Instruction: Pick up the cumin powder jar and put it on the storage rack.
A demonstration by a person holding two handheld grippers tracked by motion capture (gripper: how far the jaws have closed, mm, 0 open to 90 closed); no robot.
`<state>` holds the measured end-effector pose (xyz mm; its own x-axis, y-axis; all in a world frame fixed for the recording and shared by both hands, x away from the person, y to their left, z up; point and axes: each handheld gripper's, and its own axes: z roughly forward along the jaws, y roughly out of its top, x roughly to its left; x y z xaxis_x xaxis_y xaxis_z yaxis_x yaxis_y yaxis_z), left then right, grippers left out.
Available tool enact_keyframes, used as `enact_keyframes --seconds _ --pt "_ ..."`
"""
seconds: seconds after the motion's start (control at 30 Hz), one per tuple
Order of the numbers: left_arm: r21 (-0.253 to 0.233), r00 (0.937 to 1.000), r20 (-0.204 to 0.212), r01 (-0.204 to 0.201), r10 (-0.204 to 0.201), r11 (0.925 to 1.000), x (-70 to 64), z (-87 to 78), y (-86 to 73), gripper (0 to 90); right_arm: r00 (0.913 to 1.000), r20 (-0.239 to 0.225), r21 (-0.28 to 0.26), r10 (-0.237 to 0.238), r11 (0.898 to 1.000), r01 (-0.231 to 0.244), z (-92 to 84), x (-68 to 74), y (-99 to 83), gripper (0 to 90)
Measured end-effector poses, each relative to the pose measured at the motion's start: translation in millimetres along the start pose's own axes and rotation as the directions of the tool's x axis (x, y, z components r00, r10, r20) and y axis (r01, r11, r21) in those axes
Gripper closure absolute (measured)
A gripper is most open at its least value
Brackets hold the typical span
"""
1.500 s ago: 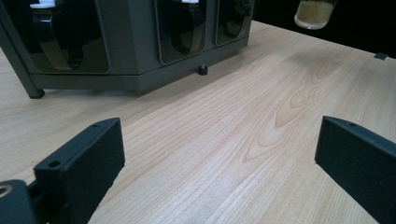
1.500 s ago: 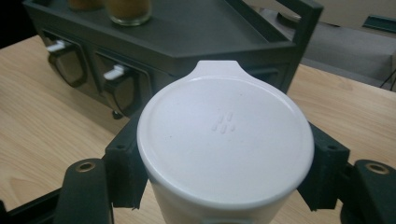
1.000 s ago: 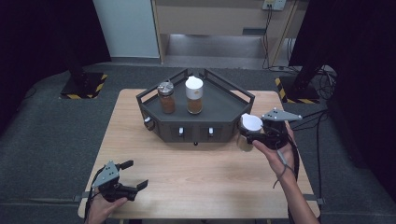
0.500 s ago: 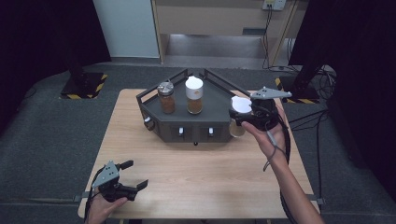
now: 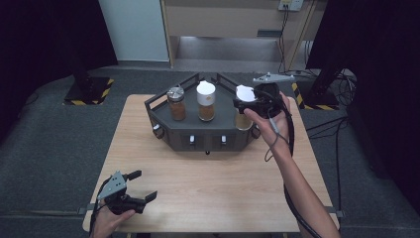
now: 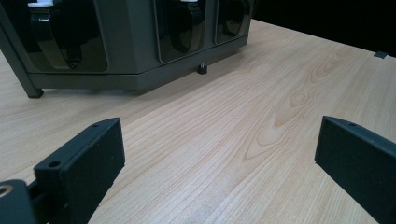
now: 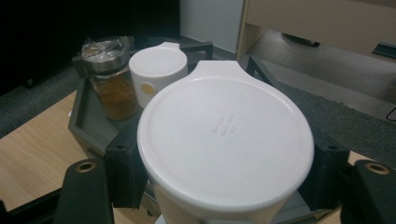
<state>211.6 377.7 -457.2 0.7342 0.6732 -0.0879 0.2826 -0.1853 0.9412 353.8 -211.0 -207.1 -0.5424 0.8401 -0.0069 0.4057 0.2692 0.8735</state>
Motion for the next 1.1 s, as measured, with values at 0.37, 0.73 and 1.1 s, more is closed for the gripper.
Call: enact_keyframes --seconds 0.37,0.73,1.1 --pt "-0.003 1.0 0.002 0.001 -0.001 1.0 0.0 -0.1 -0.2 0.6 0.9972 0.062 0.003 0.043 0.999 -0.043 29.8 -0.8 9.3 30.8" --pt "-0.004 1.0 0.003 0.002 -0.002 1.0 0.3 -0.2 -0.5 0.6 0.9874 0.135 -0.009 0.082 0.997 -0.082 60.2 -1.9 6.5 30.8" --pt "-0.006 1.0 0.004 0.006 -0.006 1.0 0.9 -0.5 -0.9 0.6 0.9853 0.158 0.011 0.067 0.998 -0.069 85.3 -1.1 1.3 30.7"
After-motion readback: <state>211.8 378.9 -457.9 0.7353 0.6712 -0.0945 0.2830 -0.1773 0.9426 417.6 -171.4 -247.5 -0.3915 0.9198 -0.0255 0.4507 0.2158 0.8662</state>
